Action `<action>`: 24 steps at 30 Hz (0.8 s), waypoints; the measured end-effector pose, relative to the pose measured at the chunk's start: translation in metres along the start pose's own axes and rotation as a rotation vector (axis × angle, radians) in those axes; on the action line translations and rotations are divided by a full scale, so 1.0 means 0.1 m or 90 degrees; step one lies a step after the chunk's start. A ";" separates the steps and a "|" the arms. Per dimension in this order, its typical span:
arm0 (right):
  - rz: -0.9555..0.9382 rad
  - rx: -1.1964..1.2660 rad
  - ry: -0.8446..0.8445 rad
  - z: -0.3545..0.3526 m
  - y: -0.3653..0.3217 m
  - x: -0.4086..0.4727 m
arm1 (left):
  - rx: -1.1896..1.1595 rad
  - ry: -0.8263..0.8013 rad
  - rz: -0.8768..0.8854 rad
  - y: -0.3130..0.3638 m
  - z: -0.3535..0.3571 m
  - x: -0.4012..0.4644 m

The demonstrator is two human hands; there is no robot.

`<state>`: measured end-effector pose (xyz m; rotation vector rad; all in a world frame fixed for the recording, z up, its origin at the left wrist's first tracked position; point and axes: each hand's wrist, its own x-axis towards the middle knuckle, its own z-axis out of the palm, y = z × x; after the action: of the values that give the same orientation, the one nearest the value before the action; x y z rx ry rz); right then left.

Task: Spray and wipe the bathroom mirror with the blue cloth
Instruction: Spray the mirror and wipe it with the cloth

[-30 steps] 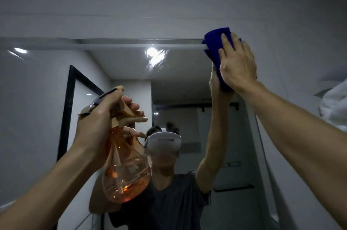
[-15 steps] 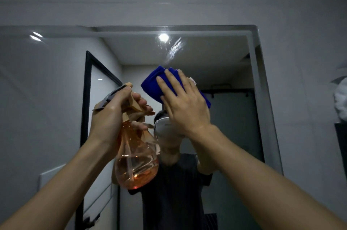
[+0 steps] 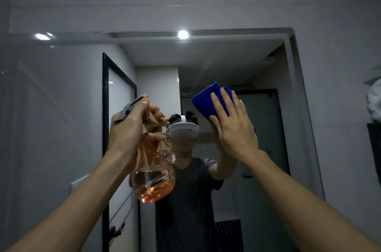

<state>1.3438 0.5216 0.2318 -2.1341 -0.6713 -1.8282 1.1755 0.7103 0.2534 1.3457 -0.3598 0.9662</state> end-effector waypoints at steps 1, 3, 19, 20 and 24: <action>-0.001 -0.001 0.002 0.00 0.00 0.00 | 0.006 0.016 0.001 0.00 -0.02 0.01; -0.003 -0.002 0.007 0.01 0.01 0.00 | 0.009 0.037 0.002 -0.01 -0.05 0.02; -0.038 -0.008 0.041 0.04 0.07 0.01 | 0.129 0.142 0.045 -0.10 -0.15 -0.04; -0.035 -0.008 0.038 0.04 0.07 0.01 | 0.130 0.143 0.048 -0.10 -0.17 -0.04; -0.021 -0.008 0.032 0.02 0.05 0.00 | 0.139 0.126 0.050 -0.12 -0.24 0.00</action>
<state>1.3480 0.5186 0.2321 -2.0900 -0.6888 -1.9016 1.1776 0.7336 0.2402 1.4257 -0.1613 1.2215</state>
